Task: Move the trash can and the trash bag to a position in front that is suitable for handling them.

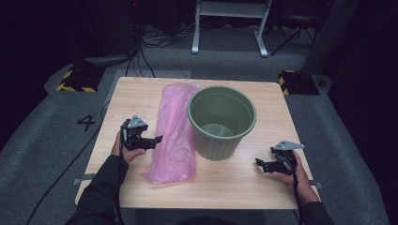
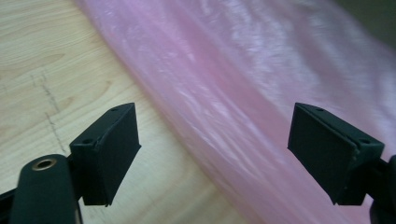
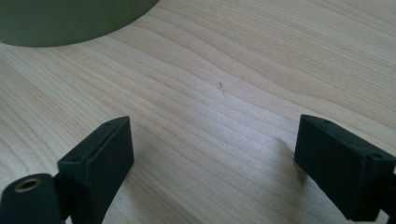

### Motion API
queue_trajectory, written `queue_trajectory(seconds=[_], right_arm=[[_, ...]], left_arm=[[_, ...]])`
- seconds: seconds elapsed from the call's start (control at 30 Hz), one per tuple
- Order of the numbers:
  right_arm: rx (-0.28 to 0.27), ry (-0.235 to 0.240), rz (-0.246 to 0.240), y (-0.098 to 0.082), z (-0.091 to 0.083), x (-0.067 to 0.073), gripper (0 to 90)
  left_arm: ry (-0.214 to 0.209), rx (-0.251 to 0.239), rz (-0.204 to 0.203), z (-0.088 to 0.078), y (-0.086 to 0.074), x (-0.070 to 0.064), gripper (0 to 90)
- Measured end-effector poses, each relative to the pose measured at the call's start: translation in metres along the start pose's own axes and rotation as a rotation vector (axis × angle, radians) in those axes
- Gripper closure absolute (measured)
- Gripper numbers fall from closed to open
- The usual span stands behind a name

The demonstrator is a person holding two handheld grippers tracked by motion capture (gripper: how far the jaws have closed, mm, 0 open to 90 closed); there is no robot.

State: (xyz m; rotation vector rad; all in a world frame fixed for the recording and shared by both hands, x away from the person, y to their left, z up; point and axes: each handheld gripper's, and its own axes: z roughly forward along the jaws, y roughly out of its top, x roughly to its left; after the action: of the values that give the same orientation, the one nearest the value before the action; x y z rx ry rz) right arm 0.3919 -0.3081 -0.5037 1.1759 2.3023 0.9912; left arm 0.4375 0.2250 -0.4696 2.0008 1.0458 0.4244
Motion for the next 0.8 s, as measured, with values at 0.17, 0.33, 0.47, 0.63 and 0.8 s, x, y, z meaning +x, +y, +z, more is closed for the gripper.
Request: queue_trajectory(seconds=[0.17,0.33,0.47,0.63,0.8], right_arm=[[0.0,0.001,0.0,0.0,0.0,0.0,11.6],[0.0,0.001,0.0,0.0,0.0,0.0,11.6],[0.0,0.001,0.0,0.0,0.0,0.0,11.7],[0.0,0.001,0.0,0.0,0.0,0.0,11.7],[0.0,0.001,0.0,0.0,0.0,0.0,11.7]], left_arm=[[0.018,0.0,0.013,0.022,0.005,-0.002,20.0],[0.007,0.06,0.041,0.036,0.006,-0.012,17.1],[0.012,0.09,0.02,0.044,0.004,-0.014,16.7],[0.017,0.122,-0.007,0.051,0.002,-0.014,16.5],[0.023,0.12,-0.011,0.053,0.001,-0.015,23.2]])
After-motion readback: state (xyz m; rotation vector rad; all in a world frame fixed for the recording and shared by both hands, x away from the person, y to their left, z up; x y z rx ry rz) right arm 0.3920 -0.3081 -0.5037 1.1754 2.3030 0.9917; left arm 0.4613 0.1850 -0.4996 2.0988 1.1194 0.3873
